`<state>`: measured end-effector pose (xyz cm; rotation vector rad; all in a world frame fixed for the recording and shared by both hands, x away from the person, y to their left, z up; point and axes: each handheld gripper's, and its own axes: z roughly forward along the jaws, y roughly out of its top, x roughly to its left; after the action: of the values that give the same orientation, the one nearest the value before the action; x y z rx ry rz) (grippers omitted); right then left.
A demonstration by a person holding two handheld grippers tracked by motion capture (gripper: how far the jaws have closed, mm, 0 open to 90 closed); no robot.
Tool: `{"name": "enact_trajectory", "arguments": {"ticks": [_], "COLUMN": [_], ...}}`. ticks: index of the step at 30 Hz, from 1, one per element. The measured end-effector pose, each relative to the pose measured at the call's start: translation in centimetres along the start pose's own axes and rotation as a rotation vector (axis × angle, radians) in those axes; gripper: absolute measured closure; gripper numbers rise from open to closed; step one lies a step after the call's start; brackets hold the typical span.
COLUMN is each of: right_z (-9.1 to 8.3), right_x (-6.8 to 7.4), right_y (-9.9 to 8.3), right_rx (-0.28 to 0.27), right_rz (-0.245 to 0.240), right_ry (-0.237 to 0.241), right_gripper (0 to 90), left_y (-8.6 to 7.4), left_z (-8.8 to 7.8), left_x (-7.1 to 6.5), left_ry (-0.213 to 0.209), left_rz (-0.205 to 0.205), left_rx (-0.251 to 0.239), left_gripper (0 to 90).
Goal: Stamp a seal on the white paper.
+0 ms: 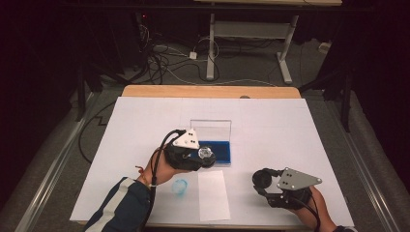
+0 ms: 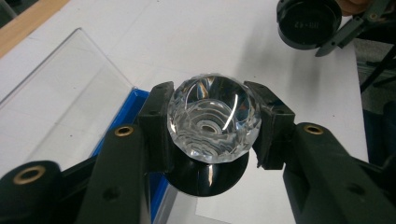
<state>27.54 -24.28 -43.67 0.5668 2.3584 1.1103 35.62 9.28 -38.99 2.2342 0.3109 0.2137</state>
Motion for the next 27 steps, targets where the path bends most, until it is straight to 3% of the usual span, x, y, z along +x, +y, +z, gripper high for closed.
{"name": "enact_trajectory", "arguments": {"ticks": [27], "right_z": [0.0], "right_x": [0.2], "right_y": [0.0], "right_rx": [0.011], "right_rz": [0.002], "right_ry": [-0.007], "right_gripper": [38.2], "left_y": [-1.0], "left_z": [0.9], "left_x": [-2.5], "left_ry": [-0.076], "left_rz": [0.028], "left_rx": [0.029], "left_gripper": [53.9]}}
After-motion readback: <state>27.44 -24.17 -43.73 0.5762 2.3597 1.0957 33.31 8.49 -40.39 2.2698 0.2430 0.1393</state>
